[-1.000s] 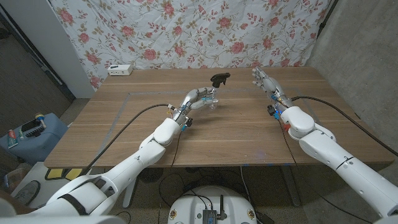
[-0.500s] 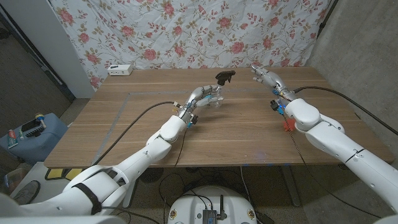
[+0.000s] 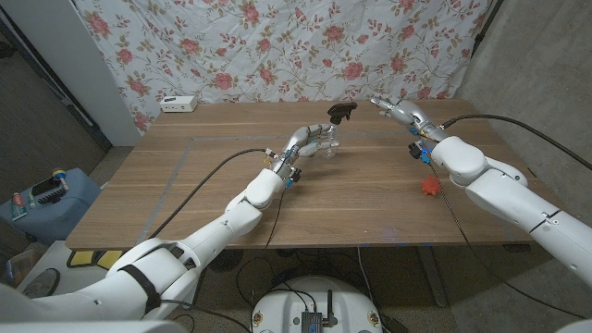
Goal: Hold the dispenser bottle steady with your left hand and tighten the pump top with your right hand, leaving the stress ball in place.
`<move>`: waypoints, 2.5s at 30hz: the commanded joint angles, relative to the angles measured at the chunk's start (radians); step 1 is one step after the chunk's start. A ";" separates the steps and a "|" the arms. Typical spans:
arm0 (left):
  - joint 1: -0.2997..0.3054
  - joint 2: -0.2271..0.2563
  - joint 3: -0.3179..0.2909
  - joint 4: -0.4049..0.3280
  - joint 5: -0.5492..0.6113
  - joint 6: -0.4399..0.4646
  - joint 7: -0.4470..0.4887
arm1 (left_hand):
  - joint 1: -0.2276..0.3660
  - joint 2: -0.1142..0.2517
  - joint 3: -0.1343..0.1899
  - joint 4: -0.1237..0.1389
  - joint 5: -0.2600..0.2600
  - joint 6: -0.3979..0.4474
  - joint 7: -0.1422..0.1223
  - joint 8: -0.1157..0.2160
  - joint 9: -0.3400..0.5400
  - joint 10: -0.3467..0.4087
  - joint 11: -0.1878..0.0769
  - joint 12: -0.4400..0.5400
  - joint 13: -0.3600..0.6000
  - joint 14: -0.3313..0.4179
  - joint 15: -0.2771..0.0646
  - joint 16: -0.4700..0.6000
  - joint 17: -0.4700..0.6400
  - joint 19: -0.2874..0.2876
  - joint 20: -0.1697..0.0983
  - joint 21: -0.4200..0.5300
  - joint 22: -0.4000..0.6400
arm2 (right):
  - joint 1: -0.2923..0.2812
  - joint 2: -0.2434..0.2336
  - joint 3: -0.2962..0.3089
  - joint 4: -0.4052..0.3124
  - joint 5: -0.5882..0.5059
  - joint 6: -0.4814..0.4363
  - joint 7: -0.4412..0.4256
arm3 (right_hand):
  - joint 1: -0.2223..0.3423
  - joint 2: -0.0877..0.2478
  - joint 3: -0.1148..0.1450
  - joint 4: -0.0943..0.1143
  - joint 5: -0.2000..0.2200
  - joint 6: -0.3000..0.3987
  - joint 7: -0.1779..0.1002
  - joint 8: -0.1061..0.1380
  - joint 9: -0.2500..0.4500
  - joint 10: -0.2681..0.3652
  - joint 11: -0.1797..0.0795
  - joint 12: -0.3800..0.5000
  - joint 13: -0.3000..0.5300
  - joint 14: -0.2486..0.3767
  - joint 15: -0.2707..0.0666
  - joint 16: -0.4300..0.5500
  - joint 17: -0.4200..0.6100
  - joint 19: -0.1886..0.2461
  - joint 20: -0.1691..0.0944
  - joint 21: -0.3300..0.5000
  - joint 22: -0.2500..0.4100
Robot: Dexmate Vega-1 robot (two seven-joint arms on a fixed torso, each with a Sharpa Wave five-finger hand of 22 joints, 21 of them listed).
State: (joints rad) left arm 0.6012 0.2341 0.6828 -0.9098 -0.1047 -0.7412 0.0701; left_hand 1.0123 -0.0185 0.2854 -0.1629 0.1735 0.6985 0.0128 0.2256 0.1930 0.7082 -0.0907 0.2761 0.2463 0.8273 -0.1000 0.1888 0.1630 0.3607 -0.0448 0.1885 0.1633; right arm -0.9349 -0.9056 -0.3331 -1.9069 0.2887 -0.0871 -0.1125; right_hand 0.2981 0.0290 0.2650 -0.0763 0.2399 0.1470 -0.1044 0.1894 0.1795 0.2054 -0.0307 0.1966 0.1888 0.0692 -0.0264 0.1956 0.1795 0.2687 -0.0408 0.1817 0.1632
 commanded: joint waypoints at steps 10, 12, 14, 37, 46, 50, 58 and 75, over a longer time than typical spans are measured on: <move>-0.031 -0.025 0.024 0.030 0.004 0.022 0.000 | -0.019 0.042 0.029 0.022 0.004 0.071 -0.016 0.003 0.004 0.014 0.001 -0.006 0.001 0.014 -0.083 -0.002 0.002 0.006 -0.117 -0.003 0.001 | 0.023 -0.133 0.010 -0.124 -0.071 -0.119 0.081 | 0.041 -0.005 0.008 -0.033 -0.009 0.006 -0.032 0.005 0.005 0.009 -0.024 0.004 0.005 0.000 0.020 -0.004 0.004 -0.007 0.029 0.003 0.004; -0.037 -0.027 0.027 0.038 0.002 0.019 -0.005 | -0.020 0.042 0.030 0.022 0.004 0.071 -0.016 0.003 0.004 0.014 0.003 -0.006 0.001 0.015 -0.084 -0.002 0.002 0.006 -0.117 -0.003 0.001 | 0.035 -0.141 0.003 -0.132 -0.081 -0.131 0.097 | 0.047 -0.004 0.010 -0.037 -0.010 0.005 -0.033 0.005 0.005 0.009 -0.029 0.003 0.006 0.000 0.020 -0.004 0.004 -0.008 0.029 0.003 0.004; -0.042 -0.030 0.028 0.048 0.003 0.014 -0.007 | -0.020 0.042 0.030 0.022 0.004 0.075 -0.015 0.003 0.004 0.017 0.001 -0.006 0.001 0.015 -0.085 -0.002 0.002 0.006 -0.117 -0.004 0.001 | 0.046 -0.146 -0.003 -0.139 -0.092 -0.141 0.106 | 0.054 -0.004 0.012 -0.042 -0.011 0.005 -0.035 0.005 0.005 0.005 -0.033 0.002 0.006 -0.001 0.020 -0.004 0.004 -0.009 0.032 0.003 0.004; -0.132 -0.085 0.053 0.225 -0.012 -0.061 -0.053 | -0.025 0.045 0.035 0.023 0.003 0.088 -0.017 0.001 0.005 0.032 -0.003 -0.010 0.002 0.024 -0.087 -0.004 0.003 0.007 -0.119 -0.004 0.001 | 0.210 -0.184 -0.083 -0.174 -0.196 -0.226 0.292 | 0.165 -0.001 0.047 -0.098 -0.031 -0.009 -0.038 0.008 0.008 -0.013 -0.071 -0.004 0.007 -0.029 0.031 -0.006 0.006 -0.030 0.067 0.001 0.005; -0.145 -0.092 0.062 0.251 -0.008 -0.072 -0.052 | -0.024 0.042 0.037 0.020 0.003 0.095 -0.021 0.000 0.004 0.038 0.001 -0.011 0.001 0.025 -0.087 -0.005 0.002 0.009 -0.123 -0.004 0.001 | 0.269 -0.191 -0.118 -0.188 -0.247 -0.257 0.360 | 0.218 -0.008 0.063 -0.110 -0.033 -0.016 -0.043 0.010 0.009 0.002 -0.073 0.003 0.008 -0.032 0.029 -0.003 0.006 -0.033 0.074 0.002 0.004; -0.150 -0.095 0.066 0.260 -0.004 -0.078 -0.049 | -0.024 0.041 0.038 0.019 0.003 0.101 -0.020 0.001 0.004 0.040 -0.002 -0.012 0.001 0.026 -0.086 -0.005 0.002 0.010 -0.124 -0.004 0.001 | 0.282 -0.191 -0.126 -0.191 -0.270 -0.260 0.372 | 0.237 -0.012 0.069 -0.112 -0.035 -0.019 -0.045 0.011 0.010 0.003 -0.078 0.003 0.009 -0.029 0.030 -0.001 0.006 -0.033 0.077 0.002 0.004; -0.148 -0.091 0.072 0.251 0.003 -0.079 -0.044 | -0.029 0.041 0.038 0.021 0.002 0.105 -0.020 -0.001 0.004 0.046 0.000 -0.014 0.000 0.031 -0.085 -0.004 0.003 0.012 -0.124 -0.004 0.001 | 0.312 -0.196 -0.144 -0.212 -0.309 -0.282 0.420 | 0.293 -0.026 0.085 -0.115 -0.043 -0.008 -0.044 0.020 0.012 -0.002 -0.080 0.001 0.012 -0.039 0.031 -0.003 0.007 -0.051 0.085 -0.003 0.004; -0.124 -0.073 0.071 0.197 0.015 -0.057 -0.029 | -0.035 0.037 0.039 0.021 0.002 0.116 -0.020 -0.002 0.004 0.055 -0.003 -0.017 0.000 0.033 -0.084 -0.006 0.002 0.013 -0.124 -0.004 0.001 | 0.367 -0.184 -0.175 -0.245 -0.371 -0.339 0.497 | 0.415 -0.091 0.114 -0.109 -0.043 0.071 -0.036 0.058 0.020 0.070 -0.058 0.024 0.021 0.000 0.014 0.014 0.007 -0.055 0.089 0.003 0.004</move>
State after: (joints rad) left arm 0.4685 0.1564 0.7521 -0.6981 -0.0958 -0.8042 0.0348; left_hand 1.0120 -0.0188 0.2920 -0.1696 0.1679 0.7129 0.0162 0.2187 0.1929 0.7498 -0.0897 0.2615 0.2459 0.8505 -0.1020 0.1778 0.1630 0.3642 -0.0412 0.1847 0.1634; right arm -0.6069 -1.0997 -0.4853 -2.1331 -0.0375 -0.3890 0.3321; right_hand 0.6973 -0.0641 0.3698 -0.1837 0.1981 0.2042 -0.1389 0.2393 0.1955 0.2594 -0.0911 0.2120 0.2074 0.0565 -0.0102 0.2024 0.1841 0.2141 0.0455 0.1818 0.1652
